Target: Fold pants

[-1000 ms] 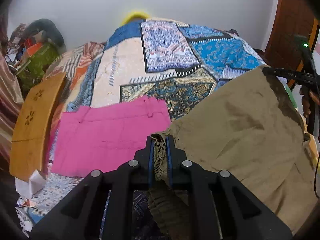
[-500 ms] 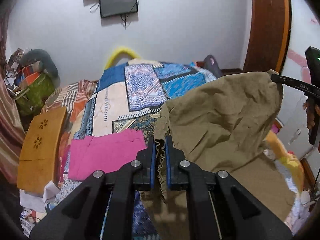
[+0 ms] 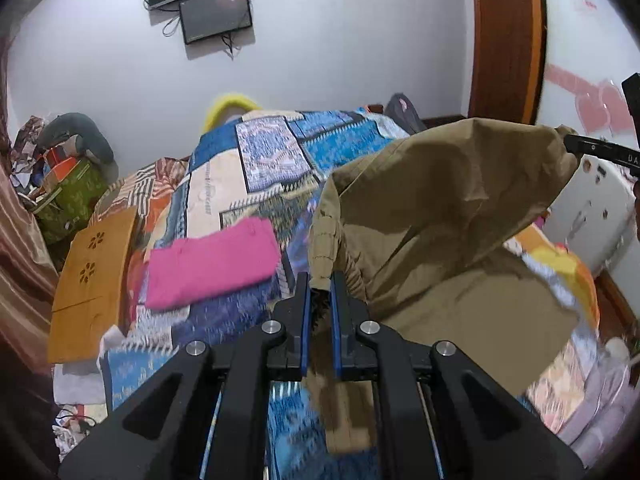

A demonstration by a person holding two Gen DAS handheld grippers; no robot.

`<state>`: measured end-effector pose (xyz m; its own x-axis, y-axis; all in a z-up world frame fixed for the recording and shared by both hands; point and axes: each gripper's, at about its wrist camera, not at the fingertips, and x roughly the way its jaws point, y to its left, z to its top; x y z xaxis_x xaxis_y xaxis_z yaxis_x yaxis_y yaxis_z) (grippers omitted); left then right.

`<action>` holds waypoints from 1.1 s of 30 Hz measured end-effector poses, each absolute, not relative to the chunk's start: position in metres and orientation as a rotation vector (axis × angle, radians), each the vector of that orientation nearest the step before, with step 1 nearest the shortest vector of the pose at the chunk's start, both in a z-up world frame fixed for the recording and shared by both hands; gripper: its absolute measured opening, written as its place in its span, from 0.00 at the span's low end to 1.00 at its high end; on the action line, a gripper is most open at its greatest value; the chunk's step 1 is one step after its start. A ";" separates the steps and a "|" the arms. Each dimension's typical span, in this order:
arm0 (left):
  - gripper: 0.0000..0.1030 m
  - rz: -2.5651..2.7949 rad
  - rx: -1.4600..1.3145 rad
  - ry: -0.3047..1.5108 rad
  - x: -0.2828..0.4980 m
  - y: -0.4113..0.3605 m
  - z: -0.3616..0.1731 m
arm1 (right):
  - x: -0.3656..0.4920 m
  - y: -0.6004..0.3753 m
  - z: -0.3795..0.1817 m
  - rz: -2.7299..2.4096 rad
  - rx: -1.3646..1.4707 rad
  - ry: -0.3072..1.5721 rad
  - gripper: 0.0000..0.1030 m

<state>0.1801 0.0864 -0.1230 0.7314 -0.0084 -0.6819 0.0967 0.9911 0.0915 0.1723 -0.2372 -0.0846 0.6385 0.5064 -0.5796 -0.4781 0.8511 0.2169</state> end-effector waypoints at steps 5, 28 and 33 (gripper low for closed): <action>0.08 -0.082 0.132 0.775 0.152 0.079 -0.143 | 0.143 -0.249 -0.113 0.559 0.044 0.725 0.07; 0.04 -0.005 -0.057 0.937 0.108 0.119 -0.210 | 0.077 -0.268 -0.193 0.465 0.074 0.900 0.07; 0.04 0.032 -0.074 0.895 0.105 0.132 -0.188 | 0.073 -0.276 -0.201 0.443 0.067 0.947 0.11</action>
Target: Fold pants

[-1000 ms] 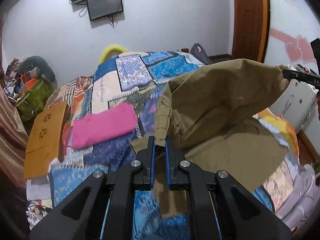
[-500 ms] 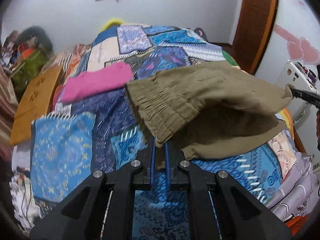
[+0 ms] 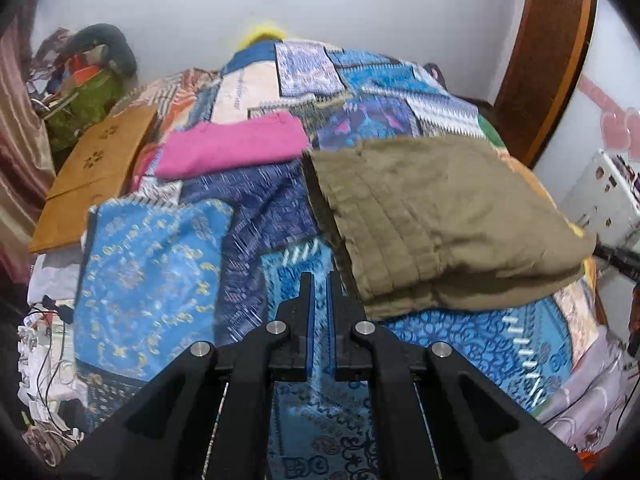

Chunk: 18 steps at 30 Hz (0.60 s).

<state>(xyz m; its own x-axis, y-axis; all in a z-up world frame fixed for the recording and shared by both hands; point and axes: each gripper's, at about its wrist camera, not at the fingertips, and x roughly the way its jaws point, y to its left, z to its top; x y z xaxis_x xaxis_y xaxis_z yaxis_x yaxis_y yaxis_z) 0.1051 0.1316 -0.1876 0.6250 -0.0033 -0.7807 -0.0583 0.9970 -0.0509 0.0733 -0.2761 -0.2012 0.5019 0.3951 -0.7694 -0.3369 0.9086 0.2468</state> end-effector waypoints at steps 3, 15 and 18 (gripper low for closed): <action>0.04 0.017 -0.064 0.859 0.106 0.128 -0.172 | 0.072 -0.282 -0.206 0.410 0.040 0.989 0.12; 0.07 -0.067 -0.019 0.878 0.140 0.074 -0.170 | 0.084 -0.273 -0.165 0.407 0.073 0.894 0.12; 0.10 -0.066 -0.017 0.909 0.144 0.066 -0.187 | 0.088 -0.248 -0.186 0.445 0.052 0.928 0.12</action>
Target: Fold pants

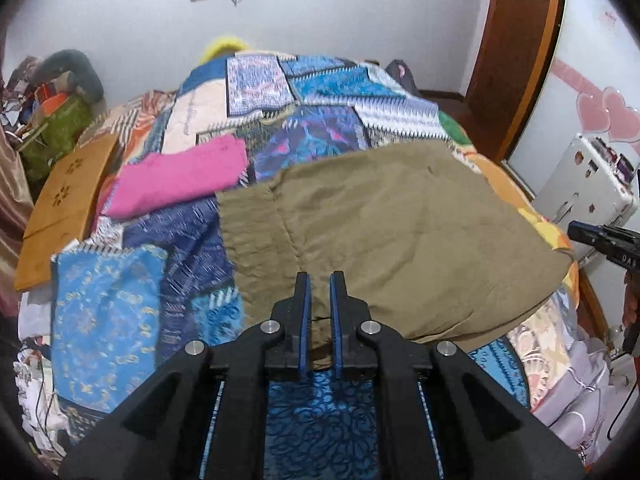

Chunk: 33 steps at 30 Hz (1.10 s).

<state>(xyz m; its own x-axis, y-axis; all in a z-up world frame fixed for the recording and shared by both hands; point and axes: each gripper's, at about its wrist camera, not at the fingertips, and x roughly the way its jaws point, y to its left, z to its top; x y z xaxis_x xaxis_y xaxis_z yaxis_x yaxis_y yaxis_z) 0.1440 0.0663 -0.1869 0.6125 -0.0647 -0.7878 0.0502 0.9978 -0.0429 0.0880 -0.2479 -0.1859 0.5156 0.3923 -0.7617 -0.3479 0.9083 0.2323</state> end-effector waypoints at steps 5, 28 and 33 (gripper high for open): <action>0.19 -0.033 -0.045 0.935 0.140 0.067 -0.216 | 0.088 -0.238 -0.234 0.461 0.113 1.026 0.12; 0.31 0.014 -0.059 0.918 0.261 0.118 -0.178 | 0.206 -0.236 -0.190 0.429 0.022 0.915 0.40; 0.42 -0.001 -0.073 0.960 0.284 0.123 -0.192 | 0.241 -0.233 -0.200 0.414 0.017 0.895 0.43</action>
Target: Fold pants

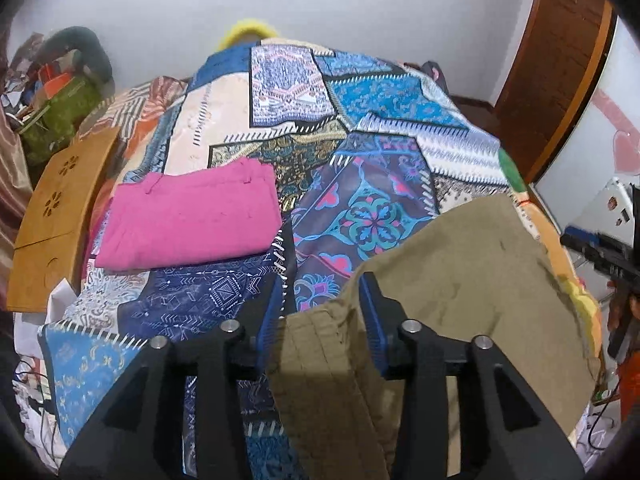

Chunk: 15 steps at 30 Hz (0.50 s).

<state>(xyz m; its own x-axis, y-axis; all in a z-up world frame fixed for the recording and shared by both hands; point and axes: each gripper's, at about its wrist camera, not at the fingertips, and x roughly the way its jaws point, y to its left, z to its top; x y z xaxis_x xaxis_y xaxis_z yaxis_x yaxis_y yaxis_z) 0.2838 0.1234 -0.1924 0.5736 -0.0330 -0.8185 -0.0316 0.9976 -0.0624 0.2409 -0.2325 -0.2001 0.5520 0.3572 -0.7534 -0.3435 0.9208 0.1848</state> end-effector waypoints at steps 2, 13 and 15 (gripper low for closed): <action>0.49 0.003 -0.050 0.963 0.288 0.123 -0.198 | 0.253 -0.231 -0.203 0.391 0.006 0.880 0.54; 0.64 -0.001 -0.018 1.057 0.308 0.129 -0.241 | 0.324 -0.219 -0.237 0.420 0.029 0.973 0.59; 0.64 0.000 -0.049 1.065 0.310 0.133 -0.246 | 0.333 -0.217 -0.246 0.413 0.020 0.996 0.45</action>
